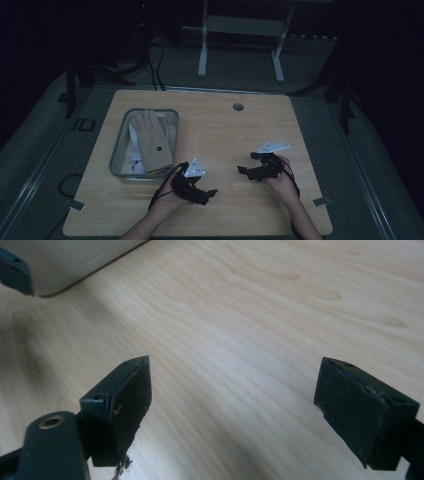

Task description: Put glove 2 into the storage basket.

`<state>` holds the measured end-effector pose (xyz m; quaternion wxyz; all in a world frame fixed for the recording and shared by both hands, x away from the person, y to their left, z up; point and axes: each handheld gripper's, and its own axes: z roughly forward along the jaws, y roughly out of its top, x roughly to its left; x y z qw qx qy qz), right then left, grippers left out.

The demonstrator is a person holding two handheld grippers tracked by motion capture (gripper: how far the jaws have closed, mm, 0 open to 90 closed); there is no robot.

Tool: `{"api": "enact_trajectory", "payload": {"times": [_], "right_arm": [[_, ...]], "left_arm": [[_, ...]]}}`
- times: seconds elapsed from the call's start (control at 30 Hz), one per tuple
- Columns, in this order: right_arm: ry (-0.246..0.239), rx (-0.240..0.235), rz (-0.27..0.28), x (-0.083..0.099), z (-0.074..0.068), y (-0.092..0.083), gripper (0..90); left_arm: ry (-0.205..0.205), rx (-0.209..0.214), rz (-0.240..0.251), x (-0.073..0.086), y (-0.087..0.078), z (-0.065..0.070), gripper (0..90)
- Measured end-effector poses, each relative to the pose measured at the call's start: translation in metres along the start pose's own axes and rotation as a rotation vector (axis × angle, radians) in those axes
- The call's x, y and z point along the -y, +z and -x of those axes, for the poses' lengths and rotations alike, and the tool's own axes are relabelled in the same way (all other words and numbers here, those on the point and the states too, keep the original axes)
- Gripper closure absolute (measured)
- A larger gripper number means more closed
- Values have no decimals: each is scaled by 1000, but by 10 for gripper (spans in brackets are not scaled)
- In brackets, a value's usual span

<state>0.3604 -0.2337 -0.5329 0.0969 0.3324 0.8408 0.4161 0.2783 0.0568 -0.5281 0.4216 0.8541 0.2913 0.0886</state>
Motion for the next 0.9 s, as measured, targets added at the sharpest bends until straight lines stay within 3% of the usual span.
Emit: {"api": "enact_trajectory", "payload": {"times": [0.13, 0.37, 0.53, 0.9], "right_arm": [[-14, 26, -12, 11, 3, -2, 148], [-5, 39, 3, 26, 7, -12, 144], [2, 36, -14, 37, 8, -15, 144], [13, 54, -4, 41, 12, -13, 146]], "left_arm": [[0, 13, -6, 3, 6, 2, 146], [6, 38, -21, 9, 15, 5, 146], [12, 53, -31, 13, 20, 7, 146], [5, 63, -34, 14, 20, 6, 146]]}}
